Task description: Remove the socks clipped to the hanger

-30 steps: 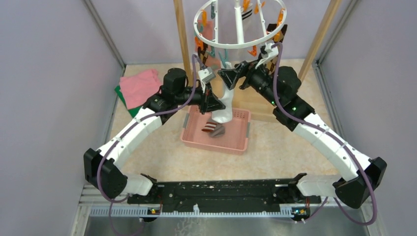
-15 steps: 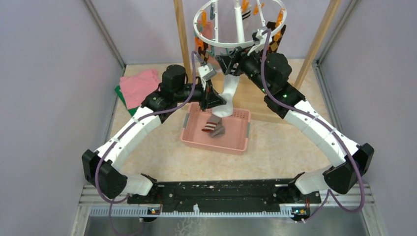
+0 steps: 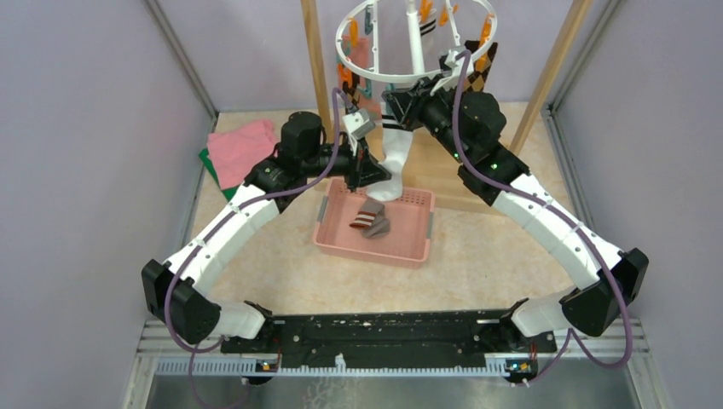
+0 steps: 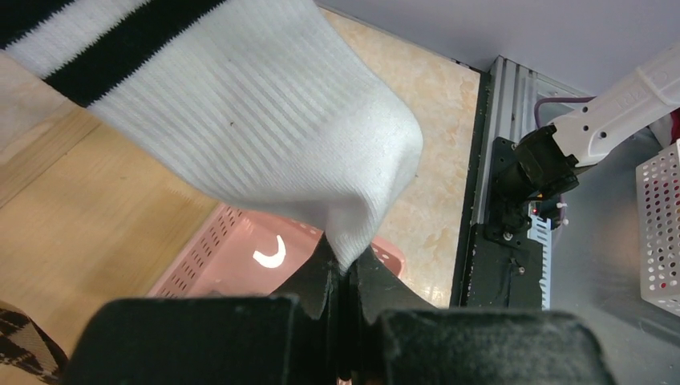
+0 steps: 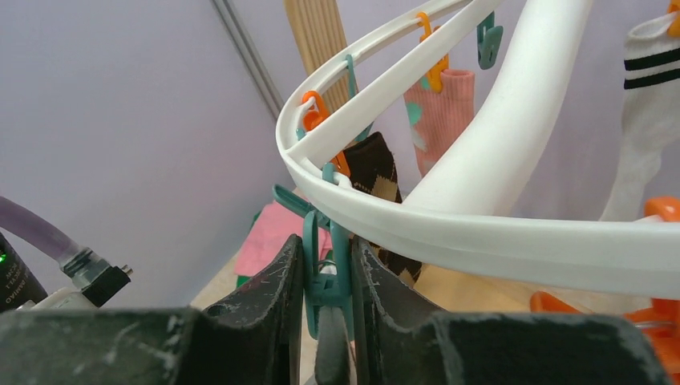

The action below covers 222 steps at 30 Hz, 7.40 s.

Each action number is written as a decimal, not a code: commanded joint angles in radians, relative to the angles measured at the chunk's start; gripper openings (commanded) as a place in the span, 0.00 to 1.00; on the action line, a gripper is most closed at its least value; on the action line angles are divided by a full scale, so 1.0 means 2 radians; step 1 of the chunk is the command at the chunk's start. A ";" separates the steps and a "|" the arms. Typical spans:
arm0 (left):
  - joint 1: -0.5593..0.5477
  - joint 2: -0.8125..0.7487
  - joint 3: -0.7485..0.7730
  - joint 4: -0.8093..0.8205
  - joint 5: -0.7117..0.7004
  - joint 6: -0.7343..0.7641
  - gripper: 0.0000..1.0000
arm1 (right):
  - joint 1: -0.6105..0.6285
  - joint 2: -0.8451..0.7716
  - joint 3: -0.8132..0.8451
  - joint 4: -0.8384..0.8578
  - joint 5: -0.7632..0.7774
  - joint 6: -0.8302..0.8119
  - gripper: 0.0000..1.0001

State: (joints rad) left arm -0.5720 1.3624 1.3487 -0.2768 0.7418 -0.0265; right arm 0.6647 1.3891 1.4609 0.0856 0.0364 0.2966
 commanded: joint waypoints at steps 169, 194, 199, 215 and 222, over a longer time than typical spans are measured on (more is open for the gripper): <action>0.053 0.017 0.030 0.021 0.100 0.031 0.00 | -0.092 -0.081 -0.115 -0.004 -0.208 0.121 0.95; 0.041 0.000 0.015 -0.006 0.088 0.031 0.00 | -0.092 0.001 0.003 0.055 -0.166 0.125 0.68; 0.041 0.001 0.009 -0.006 0.077 0.027 0.00 | -0.092 -0.008 -0.015 0.090 -0.155 0.137 0.45; 0.031 -0.002 -0.038 -0.059 0.000 0.094 0.07 | -0.093 -0.017 0.001 0.041 -0.146 0.118 0.07; 0.023 -0.003 -0.080 -0.087 -0.082 0.169 0.34 | -0.096 -0.026 -0.005 0.028 -0.139 0.116 0.08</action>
State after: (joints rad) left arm -0.5194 1.3888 1.2324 -0.4309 0.6834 0.1902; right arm 0.4683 1.3788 1.4090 0.1402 -0.2665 0.5419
